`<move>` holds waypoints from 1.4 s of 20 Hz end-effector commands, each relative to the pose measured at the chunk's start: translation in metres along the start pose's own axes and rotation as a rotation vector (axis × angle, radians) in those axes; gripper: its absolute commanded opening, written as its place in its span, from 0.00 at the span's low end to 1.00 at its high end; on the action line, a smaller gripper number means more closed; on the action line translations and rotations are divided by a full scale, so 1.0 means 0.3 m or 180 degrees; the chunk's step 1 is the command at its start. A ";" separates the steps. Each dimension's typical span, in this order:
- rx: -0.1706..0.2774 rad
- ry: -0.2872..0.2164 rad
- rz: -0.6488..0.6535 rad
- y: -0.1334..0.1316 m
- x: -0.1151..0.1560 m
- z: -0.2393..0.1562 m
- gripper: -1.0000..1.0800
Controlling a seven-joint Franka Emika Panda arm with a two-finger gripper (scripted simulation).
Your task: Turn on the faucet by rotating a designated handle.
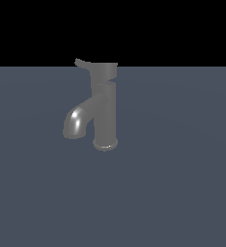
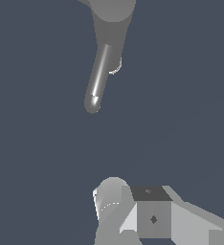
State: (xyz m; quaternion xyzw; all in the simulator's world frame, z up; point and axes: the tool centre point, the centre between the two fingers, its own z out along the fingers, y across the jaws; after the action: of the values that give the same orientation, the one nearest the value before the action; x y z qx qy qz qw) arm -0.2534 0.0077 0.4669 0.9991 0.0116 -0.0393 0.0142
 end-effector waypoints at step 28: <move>-0.0112 0.0056 0.0578 0.025 0.087 -0.030 0.00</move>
State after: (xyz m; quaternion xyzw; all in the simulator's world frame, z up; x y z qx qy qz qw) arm -0.2310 0.0003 0.4744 0.9967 -0.0665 -0.0298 0.0345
